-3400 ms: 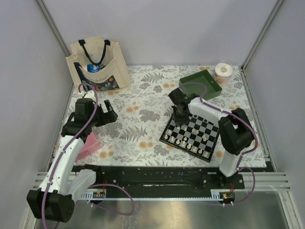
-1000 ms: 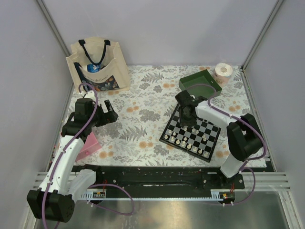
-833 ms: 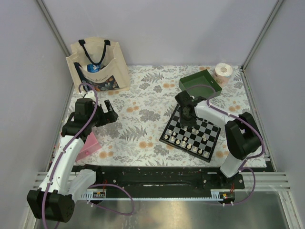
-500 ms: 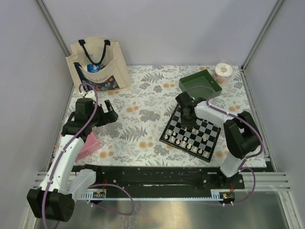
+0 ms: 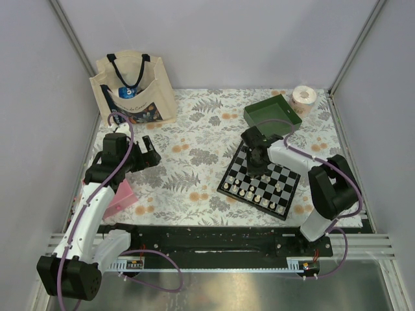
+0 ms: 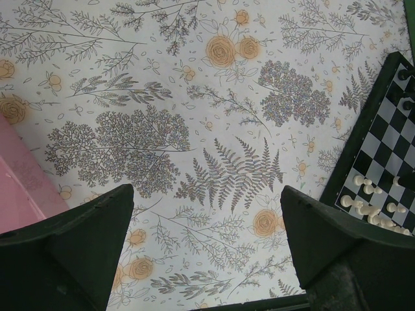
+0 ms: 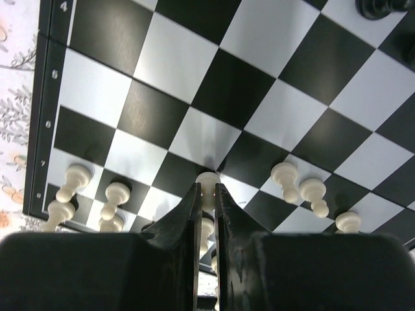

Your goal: Set up the chess pieces on the board

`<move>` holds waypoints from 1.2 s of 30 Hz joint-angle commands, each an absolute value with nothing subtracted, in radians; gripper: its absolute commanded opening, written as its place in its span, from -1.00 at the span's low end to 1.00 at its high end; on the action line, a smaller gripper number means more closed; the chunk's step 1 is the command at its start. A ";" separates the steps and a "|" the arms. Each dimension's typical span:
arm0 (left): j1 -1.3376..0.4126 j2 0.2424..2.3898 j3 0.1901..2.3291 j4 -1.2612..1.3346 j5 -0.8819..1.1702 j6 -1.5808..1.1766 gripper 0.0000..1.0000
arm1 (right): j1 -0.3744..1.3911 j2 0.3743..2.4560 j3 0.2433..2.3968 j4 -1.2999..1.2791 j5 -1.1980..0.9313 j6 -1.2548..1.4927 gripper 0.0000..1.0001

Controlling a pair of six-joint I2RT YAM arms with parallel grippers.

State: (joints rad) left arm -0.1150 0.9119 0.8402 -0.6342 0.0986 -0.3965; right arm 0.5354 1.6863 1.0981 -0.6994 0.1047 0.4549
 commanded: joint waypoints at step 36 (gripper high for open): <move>-0.109 0.902 0.839 -0.595 0.117 -0.391 0.98 | 0.667 1.654 1.077 -0.706 0.089 0.517 -0.81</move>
State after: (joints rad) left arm -0.1143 0.9119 0.8402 -0.6342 0.0990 -0.3965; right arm 0.6556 1.6547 1.0702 -0.7002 0.0631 0.4976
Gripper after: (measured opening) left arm 0.988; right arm 0.175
